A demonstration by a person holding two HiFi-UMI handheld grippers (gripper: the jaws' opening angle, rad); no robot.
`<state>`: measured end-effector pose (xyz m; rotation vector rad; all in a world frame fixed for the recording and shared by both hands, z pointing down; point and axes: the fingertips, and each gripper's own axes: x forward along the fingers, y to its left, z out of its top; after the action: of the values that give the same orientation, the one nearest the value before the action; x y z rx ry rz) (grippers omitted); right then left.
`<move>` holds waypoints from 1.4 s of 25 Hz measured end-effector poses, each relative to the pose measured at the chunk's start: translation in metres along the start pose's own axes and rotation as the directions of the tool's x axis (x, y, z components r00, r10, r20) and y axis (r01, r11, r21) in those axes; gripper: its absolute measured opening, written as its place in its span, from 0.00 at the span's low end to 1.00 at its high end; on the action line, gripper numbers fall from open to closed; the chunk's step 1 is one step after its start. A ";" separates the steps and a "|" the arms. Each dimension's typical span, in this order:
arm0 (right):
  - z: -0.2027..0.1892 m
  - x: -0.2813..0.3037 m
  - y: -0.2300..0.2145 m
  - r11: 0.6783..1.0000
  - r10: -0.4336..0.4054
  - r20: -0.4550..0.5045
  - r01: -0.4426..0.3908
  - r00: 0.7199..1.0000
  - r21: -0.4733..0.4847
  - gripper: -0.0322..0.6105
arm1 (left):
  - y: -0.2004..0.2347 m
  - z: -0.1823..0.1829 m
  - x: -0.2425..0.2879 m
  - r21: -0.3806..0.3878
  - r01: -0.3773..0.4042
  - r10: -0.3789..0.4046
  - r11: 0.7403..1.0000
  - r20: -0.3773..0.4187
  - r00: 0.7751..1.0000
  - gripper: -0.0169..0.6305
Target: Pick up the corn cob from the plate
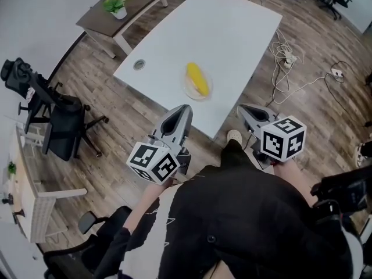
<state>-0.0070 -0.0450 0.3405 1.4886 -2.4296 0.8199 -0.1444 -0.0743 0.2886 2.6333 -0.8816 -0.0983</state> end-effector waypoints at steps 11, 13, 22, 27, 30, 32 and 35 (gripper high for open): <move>0.014 0.035 -0.024 0.997 0.071 -0.034 -0.071 0.997 -0.005 0.07 | 0.017 -0.007 0.031 -0.018 -0.039 0.038 0.999 -0.033 0.999 0.05; 0.021 0.044 -0.036 0.996 0.084 -0.043 -0.085 0.996 -0.003 0.07 | 0.027 -0.007 0.042 -0.027 -0.065 0.064 0.998 -0.035 0.997 0.05; 0.058 0.097 -0.084 0.987 0.161 -0.111 -0.160 0.981 0.018 0.07 | 0.062 -0.009 0.101 -0.073 -0.144 0.139 0.987 -0.075 0.987 0.05; 0.076 0.131 -0.120 0.978 0.206 -0.160 -0.206 0.966 0.015 0.07 | 0.090 -0.016 0.141 -0.092 -0.221 0.211 0.971 -0.110 0.971 0.05; 0.085 0.155 -0.139 0.970 0.242 -0.185 -0.241 0.952 0.029 0.07 | 0.103 -0.019 0.162 -0.093 -0.264 0.252 0.960 -0.127 0.959 0.05; 0.090 0.171 -0.149 0.962 0.272 -0.200 -0.268 0.941 0.045 0.07 | 0.110 -0.021 0.172 -0.105 -0.286 0.272 0.952 -0.135 0.953 0.05; 0.095 0.192 -0.155 0.948 0.318 -0.231 -0.310 0.920 0.070 0.07 | 0.119 -0.024 0.179 -0.120 -0.338 0.317 0.933 -0.164 0.934 0.05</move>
<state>0.0466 -0.2971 0.3977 0.9495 -2.5082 1.0360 -0.0643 -0.2611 0.3624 2.2899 -1.2012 0.1056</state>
